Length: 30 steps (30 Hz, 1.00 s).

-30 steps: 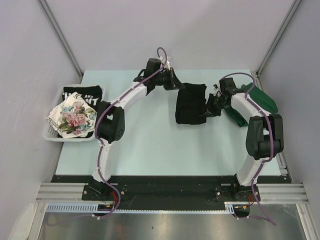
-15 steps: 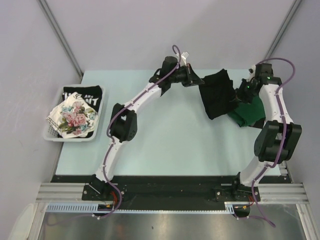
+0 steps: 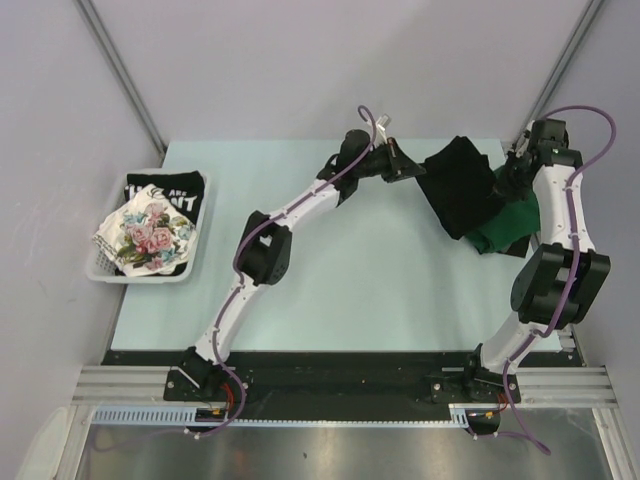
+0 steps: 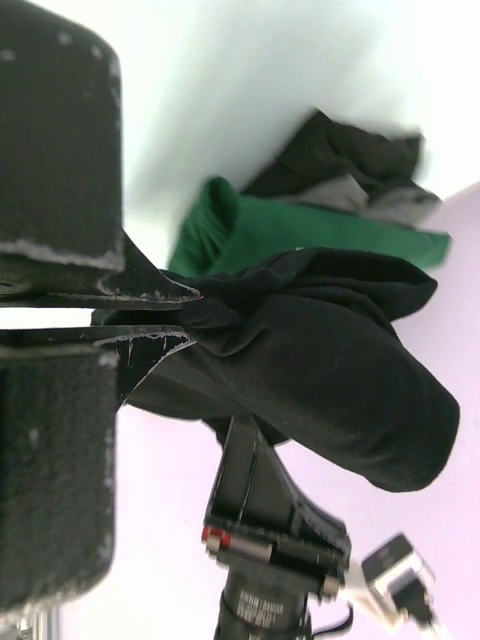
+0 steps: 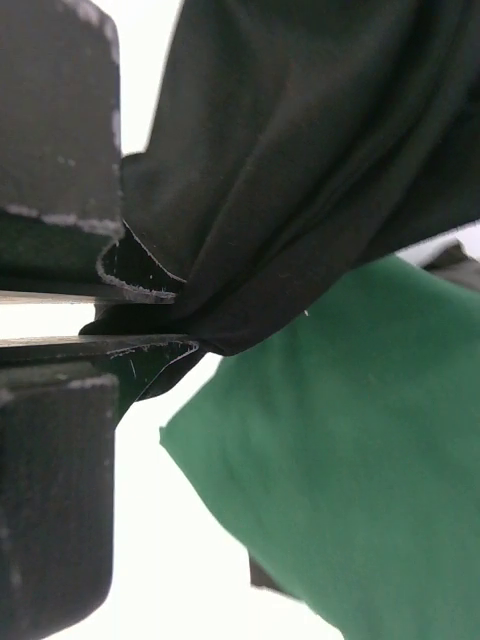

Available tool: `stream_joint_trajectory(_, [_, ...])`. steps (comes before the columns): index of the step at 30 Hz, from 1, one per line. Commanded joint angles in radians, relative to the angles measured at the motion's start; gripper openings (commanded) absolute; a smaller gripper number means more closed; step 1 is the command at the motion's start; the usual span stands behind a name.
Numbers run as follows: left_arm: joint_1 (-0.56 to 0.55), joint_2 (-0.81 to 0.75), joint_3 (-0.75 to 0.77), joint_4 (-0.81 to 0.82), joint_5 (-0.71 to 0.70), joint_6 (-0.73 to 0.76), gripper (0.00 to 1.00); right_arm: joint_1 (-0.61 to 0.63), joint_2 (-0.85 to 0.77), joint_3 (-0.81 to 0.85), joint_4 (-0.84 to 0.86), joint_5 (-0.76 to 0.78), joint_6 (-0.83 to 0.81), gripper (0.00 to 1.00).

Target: Fold and stack the t-shirts

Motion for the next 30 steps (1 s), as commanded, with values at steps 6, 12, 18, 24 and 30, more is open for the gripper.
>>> stream_joint_trajectory(6, [-0.009, 0.021, 0.094, 0.197, -0.027, -0.058, 0.0, -0.114, 0.043, 0.086, 0.117, 0.162, -0.054, 0.0])
stream_joint_trajectory(12, [-0.033, 0.043, 0.099, 0.252, -0.078, -0.06, 0.0, -0.141, 0.101, 0.147, 0.136, 0.151, -0.054, 0.0])
stream_joint_trajectory(18, [-0.063, 0.134, 0.125, 0.357, -0.142, -0.115, 0.0, -0.146, 0.153, 0.201, 0.13, 0.188, -0.062, 0.0])
stream_joint_trajectory(24, [-0.075, 0.198, 0.131, 0.432, -0.175, -0.188, 0.0, -0.163, 0.152, 0.175, 0.171, 0.255, -0.057, 0.0])
stream_joint_trajectory(30, [-0.09, 0.214, 0.126, 0.437, -0.179, -0.207, 0.0, -0.181, 0.17, 0.157, 0.174, 0.286, -0.056, 0.0])
